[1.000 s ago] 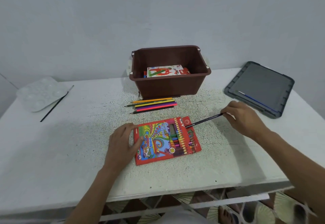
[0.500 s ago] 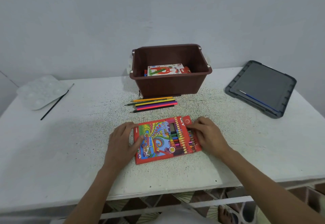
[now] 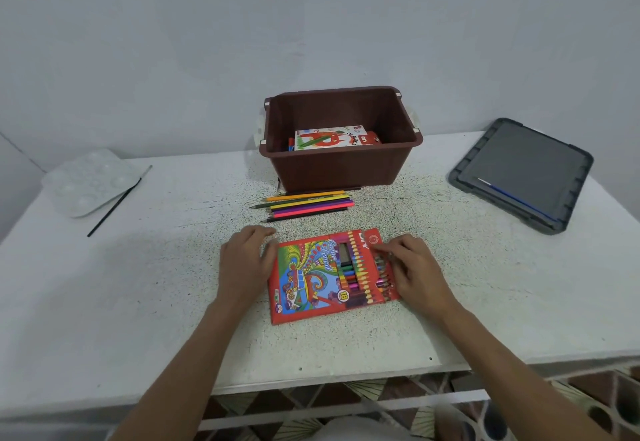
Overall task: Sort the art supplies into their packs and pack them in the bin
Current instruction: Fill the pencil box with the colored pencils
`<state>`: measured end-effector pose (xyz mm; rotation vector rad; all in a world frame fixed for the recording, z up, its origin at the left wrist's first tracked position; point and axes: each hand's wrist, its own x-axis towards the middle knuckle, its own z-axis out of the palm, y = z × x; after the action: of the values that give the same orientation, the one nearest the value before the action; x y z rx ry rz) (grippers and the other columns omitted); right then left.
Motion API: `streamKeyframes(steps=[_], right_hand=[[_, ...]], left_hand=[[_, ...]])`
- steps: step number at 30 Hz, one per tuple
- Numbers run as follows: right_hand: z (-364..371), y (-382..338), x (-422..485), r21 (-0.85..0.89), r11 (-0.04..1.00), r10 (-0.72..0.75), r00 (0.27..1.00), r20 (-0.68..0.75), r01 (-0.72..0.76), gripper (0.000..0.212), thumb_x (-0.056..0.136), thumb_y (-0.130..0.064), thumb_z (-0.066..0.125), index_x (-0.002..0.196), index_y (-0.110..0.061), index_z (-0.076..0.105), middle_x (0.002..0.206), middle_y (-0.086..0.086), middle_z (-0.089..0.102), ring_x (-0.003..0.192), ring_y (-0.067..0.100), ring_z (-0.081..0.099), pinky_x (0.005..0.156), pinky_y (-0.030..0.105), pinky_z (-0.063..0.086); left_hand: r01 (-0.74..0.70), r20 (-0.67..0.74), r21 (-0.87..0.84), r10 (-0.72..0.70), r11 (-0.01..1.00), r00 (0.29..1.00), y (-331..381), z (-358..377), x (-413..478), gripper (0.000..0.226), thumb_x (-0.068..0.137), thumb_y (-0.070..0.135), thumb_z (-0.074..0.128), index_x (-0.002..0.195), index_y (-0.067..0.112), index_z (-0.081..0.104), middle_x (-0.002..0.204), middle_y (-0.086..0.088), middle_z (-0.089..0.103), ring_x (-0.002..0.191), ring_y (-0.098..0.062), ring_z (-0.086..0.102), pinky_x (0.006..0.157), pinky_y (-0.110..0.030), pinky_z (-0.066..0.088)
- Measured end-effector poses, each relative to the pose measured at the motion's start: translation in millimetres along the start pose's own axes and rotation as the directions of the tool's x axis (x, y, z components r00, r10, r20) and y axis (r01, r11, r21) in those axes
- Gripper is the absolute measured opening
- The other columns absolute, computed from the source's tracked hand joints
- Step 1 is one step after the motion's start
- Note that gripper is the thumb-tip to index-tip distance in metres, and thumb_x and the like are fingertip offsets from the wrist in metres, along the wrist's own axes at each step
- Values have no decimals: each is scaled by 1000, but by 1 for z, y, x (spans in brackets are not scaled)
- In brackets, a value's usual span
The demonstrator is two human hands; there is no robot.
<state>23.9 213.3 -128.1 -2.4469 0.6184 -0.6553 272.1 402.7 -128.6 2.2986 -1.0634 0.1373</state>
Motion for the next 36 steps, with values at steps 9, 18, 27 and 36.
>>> streamKeyframes(steps=[9, 18, 27, 36], right_hand=[[0, -2, 1, 5, 999, 46, 999, 15, -46, 33, 96, -21, 45, 123, -15, 62, 106, -6, 55, 100, 8, 47, 82, 13, 34], [1, -1, 0, 3, 999, 53, 999, -6, -53, 28, 98, -15, 47, 121, -18, 63, 104, -6, 55, 98, 9, 47, 83, 16, 36], [0, -4, -1, 10, 998, 67, 998, 2, -67, 26, 100, -16, 48, 122, -18, 62, 104, -9, 54, 100, 9, 47, 84, 18, 37], [-7, -26, 18, 80, 993, 95, 992, -89, -88, 27, 98, -24, 56, 123, -18, 63, 104, -7, 56, 101, 10, 51, 87, 25, 40]], left_hand=[[-47, 55, 156, 39, 987, 998, 9, -6, 45, 23, 93, 27, 62, 112, 15, 71, 105, -5, 69, 88, -24, 66, 71, -34, 51], [-192, 148, 237, 160, 952, 976, 17, -9, 54, 17, 91, 17, 62, 105, 14, 71, 103, -4, 71, 92, -25, 64, 73, -38, 53], [-234, 186, 237, 193, 943, 963, 24, -4, 50, 19, 97, 20, 52, 112, 17, 64, 107, -4, 65, 95, -25, 62, 76, -41, 52], [242, 227, -629, -124, 739, 966, 90, -14, 17, 12, 90, 14, 67, 100, 15, 60, 94, 4, 69, 81, 1, 65, 72, -13, 51]])
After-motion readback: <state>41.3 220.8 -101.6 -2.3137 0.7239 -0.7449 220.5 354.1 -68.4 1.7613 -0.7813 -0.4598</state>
